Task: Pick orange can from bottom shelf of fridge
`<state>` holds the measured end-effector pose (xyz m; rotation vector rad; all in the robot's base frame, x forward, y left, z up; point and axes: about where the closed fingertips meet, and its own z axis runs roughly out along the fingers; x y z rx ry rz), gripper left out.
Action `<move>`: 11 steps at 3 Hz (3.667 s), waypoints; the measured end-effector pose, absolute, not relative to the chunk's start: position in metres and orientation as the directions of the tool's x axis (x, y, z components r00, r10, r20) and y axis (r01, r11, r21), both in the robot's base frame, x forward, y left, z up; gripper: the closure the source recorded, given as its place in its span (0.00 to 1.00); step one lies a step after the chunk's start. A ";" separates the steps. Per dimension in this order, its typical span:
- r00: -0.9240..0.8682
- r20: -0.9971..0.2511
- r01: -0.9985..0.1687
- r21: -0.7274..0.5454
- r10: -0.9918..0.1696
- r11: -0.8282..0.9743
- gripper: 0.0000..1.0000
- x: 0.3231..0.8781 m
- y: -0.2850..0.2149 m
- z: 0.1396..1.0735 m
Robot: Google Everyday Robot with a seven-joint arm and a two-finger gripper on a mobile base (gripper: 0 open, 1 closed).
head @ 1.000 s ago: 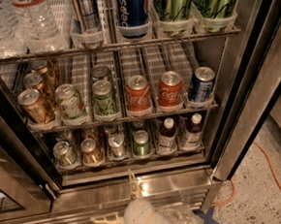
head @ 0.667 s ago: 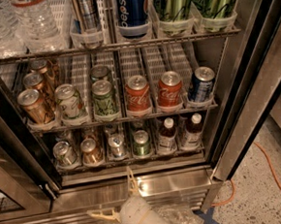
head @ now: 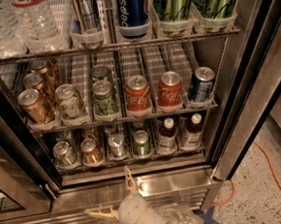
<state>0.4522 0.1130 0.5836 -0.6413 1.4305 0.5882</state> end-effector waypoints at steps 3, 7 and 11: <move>0.100 -0.995 -0.737 -0.068 0.010 0.673 0.00 0.485 0.127 0.586; 0.100 -0.995 -0.737 -0.068 0.010 0.673 0.35 0.485 0.127 0.586; 0.106 -0.994 -0.724 -0.104 -0.038 0.682 0.25 0.511 0.133 0.586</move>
Offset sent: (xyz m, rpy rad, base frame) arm 0.0312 0.0135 -0.0053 0.0376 0.0077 0.0656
